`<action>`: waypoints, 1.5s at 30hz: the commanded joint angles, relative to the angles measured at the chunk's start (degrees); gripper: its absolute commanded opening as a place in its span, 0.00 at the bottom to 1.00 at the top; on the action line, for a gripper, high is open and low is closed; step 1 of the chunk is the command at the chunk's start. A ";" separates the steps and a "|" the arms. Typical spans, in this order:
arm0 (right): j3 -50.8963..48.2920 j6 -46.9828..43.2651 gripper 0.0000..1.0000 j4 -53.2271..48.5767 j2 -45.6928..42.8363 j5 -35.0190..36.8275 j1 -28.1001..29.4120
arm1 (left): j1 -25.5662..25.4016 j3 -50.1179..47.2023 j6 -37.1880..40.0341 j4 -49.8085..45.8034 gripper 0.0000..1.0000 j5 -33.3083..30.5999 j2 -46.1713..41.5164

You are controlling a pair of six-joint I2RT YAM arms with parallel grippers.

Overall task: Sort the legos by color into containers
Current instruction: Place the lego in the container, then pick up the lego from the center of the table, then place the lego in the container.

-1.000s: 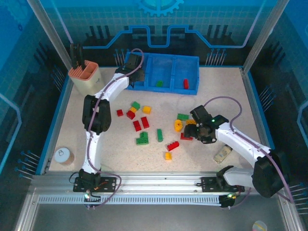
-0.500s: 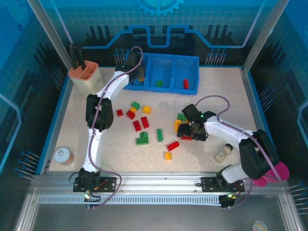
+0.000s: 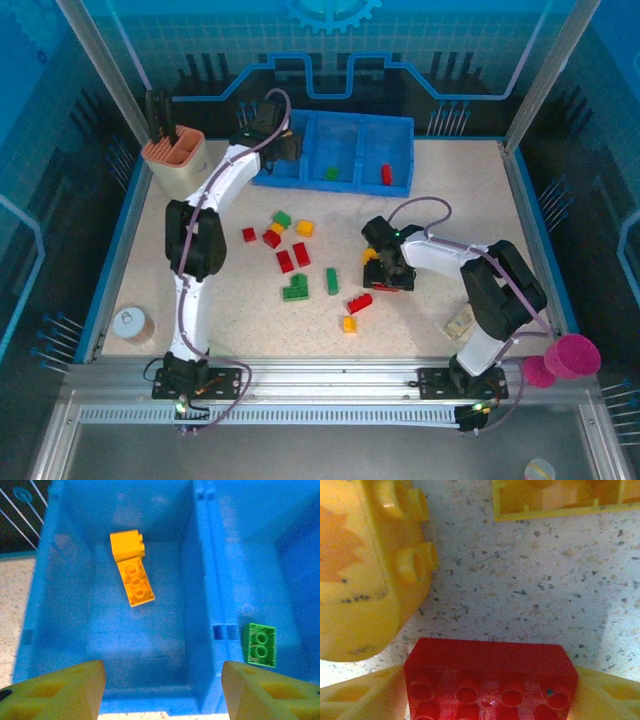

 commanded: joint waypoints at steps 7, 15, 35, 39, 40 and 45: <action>1.18 -2.39 0.58 -2.86 0.62 0.08 0.75 | -0.24 -6.57 1.50 -4.19 0.67 2.24 -12.90; 8.25 -11.70 0.49 -12.20 -9.32 3.13 -4.10 | -0.19 -12.15 3.78 -10.30 0.74 3.71 -23.55; 39.61 -29.63 0.45 7.26 13.83 4.34 -15.00 | -0.23 -49.86 -9.66 -13.14 0.78 9.15 -50.26; 45.33 -29.15 0.45 11.54 20.78 4.04 -16.40 | -0.24 -56.16 -14.23 -11.19 0.78 12.25 -53.15; 47.16 -29.05 0.45 12.31 22.74 4.13 -16.72 | -0.25 -57.44 -15.43 -10.74 0.78 12.87 -53.53; 56.36 -28.81 0.44 13.50 31.54 3.81 -18.13 | -0.59 -62.40 -18.76 -8.46 0.78 12.66 -54.53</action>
